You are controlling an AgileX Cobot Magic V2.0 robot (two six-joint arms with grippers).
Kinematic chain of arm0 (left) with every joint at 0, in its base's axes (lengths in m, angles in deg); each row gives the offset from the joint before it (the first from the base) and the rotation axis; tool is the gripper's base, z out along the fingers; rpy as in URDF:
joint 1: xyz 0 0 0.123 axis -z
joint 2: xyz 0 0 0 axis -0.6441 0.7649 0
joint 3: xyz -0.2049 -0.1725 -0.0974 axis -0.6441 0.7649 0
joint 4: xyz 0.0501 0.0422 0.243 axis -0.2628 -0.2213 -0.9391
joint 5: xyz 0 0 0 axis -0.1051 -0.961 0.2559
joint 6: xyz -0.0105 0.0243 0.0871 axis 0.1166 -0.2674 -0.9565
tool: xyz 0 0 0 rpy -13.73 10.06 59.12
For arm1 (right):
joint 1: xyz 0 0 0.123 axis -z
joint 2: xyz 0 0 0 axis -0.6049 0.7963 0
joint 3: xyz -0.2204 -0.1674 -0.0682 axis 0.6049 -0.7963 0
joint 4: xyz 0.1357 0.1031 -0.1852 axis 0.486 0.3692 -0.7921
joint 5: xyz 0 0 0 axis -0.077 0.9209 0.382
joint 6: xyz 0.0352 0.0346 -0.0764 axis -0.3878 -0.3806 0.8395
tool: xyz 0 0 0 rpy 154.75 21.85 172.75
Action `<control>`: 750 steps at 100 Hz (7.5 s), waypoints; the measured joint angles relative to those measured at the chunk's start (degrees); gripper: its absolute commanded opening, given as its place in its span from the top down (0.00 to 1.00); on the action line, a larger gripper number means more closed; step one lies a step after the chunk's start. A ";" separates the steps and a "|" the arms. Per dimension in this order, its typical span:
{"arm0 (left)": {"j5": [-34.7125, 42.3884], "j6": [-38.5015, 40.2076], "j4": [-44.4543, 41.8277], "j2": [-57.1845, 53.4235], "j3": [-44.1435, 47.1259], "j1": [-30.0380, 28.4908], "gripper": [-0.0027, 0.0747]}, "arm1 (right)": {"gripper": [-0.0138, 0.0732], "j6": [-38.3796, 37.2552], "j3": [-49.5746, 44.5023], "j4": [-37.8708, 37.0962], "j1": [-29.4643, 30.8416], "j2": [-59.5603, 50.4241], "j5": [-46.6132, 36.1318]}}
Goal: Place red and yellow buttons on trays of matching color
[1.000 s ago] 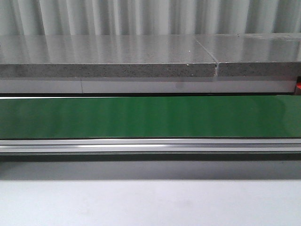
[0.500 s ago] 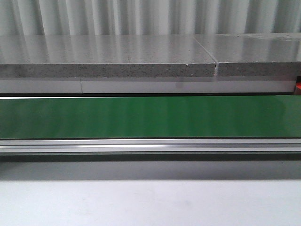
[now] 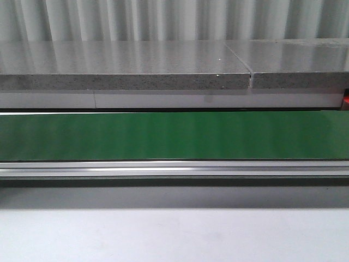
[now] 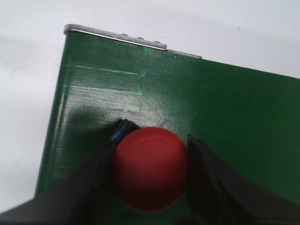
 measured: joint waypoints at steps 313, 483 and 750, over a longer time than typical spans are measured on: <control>5.58 2.51 -4.04 28.46 -23.54 -16.60 0.65 | 0.92 0.00 0.00 0.00 0.00 0.00 0.00; 2.44 0.46 -3.47 -3.29 -0.82 -1.96 0.99 | 0.92 0.00 0.00 0.00 0.00 0.00 0.00; 13.50 -6.04 -0.89 -62.78 31.09 10.43 0.99 | 0.92 0.00 0.00 0.00 -0.09 0.00 0.00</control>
